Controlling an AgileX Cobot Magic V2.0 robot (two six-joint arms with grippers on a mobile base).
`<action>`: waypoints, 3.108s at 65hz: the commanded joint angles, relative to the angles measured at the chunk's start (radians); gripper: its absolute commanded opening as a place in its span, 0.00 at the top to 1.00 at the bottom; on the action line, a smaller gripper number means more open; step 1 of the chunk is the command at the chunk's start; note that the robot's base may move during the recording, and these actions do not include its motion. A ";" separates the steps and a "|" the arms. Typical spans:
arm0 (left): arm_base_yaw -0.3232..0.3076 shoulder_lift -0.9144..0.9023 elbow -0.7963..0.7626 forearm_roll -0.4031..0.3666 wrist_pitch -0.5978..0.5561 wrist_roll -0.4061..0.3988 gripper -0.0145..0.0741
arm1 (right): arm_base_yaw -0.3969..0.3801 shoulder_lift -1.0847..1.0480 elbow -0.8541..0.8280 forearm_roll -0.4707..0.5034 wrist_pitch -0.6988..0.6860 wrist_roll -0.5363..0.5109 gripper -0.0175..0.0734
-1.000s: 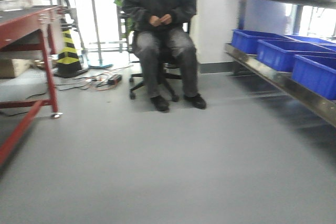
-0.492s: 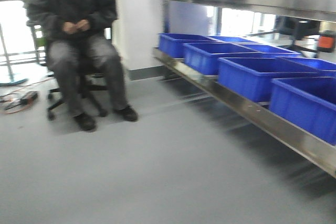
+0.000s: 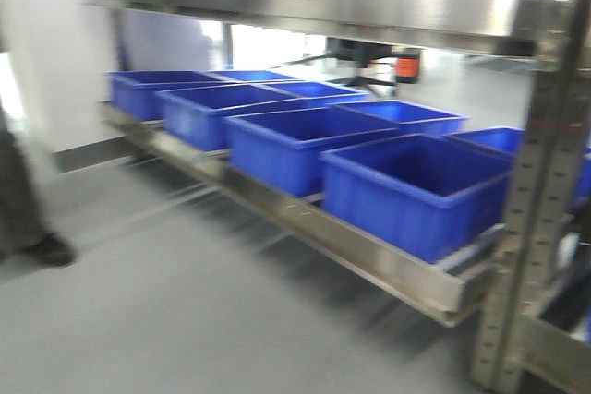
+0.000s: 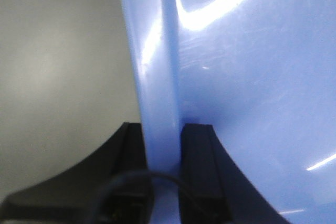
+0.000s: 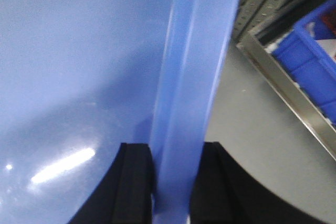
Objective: Grab blue tray and place on right shelf
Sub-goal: 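Hold the tray while the base turns toward the metal shelving rack, then hold the tray while the base drives up to the rack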
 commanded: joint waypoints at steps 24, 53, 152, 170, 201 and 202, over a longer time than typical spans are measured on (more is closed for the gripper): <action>-0.016 -0.027 -0.028 -0.052 0.065 0.031 0.89 | 0.005 -0.023 -0.033 0.018 -0.009 -0.020 0.75; -0.016 -0.027 -0.028 -0.052 0.065 0.031 0.89 | 0.005 -0.023 -0.033 0.018 -0.009 -0.020 0.75; -0.016 -0.027 -0.028 -0.052 0.065 0.031 0.89 | 0.005 -0.023 -0.033 0.019 -0.009 -0.020 0.75; -0.016 -0.027 -0.028 -0.052 0.065 0.031 0.89 | 0.005 -0.023 -0.033 0.019 -0.009 -0.020 0.75; -0.016 -0.027 -0.028 -0.052 0.065 0.031 0.89 | 0.005 -0.023 -0.033 0.019 -0.009 -0.020 0.75; -0.016 -0.027 -0.028 -0.052 0.065 0.031 0.89 | 0.005 -0.023 -0.033 0.019 -0.010 -0.020 0.75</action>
